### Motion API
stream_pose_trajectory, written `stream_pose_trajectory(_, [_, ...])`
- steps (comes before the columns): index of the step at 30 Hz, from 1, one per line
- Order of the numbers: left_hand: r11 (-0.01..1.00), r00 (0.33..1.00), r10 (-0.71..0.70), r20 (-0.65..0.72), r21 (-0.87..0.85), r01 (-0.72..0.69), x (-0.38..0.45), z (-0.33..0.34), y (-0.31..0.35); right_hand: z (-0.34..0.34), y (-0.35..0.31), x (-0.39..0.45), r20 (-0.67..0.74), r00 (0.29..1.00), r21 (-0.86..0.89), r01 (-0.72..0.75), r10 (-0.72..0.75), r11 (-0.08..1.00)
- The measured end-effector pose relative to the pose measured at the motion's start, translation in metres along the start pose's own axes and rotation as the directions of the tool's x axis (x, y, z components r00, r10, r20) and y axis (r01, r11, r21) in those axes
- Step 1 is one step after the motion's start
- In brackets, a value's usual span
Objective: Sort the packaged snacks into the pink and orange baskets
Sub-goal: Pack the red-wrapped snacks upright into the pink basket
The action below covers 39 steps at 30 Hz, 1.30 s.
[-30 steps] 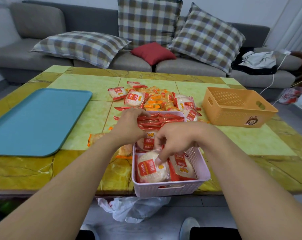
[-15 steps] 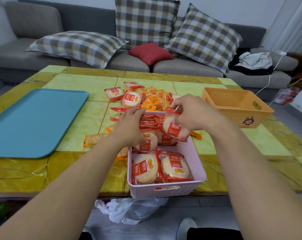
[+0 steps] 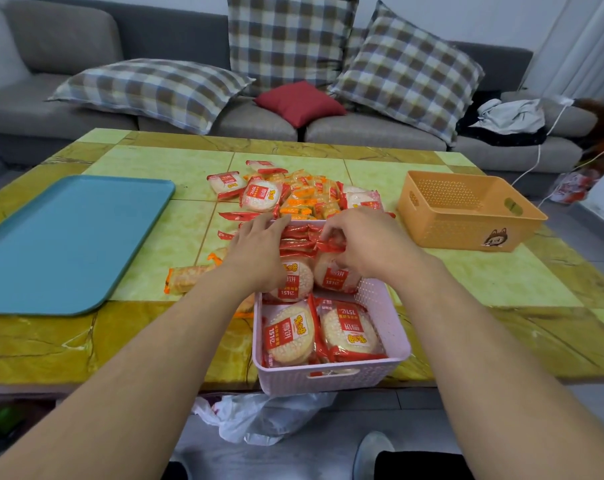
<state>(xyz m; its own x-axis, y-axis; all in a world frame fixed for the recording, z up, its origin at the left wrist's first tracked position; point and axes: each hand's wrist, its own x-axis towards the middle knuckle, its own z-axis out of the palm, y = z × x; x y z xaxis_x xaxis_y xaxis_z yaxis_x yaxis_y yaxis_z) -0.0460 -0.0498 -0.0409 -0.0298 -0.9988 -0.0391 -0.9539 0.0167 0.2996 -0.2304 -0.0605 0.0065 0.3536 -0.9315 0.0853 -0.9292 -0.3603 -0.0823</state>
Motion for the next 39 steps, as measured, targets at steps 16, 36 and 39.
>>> stream_pose_trajectory(16, [1.0,1.0,0.01,-0.013,0.029,-0.01,-0.003,-0.001,0.002,0.002,-0.002,-0.004,-0.001,1.0,-0.121,-0.027,0.027,0.992])
stream_pose_trajectory(36, [0.997,0.995,-0.012,-0.103,0.078,0.02,-0.002,0.006,0.007,-0.006,-0.006,-0.008,-0.005,0.999,-0.103,-0.051,0.051,0.993])
stream_pose_trajectory(39, [0.989,0.999,-0.024,-0.03,-0.146,0.019,-0.001,0.004,0.006,-0.017,-0.018,-0.014,0.141,0.99,0.038,-0.023,0.018,0.999])
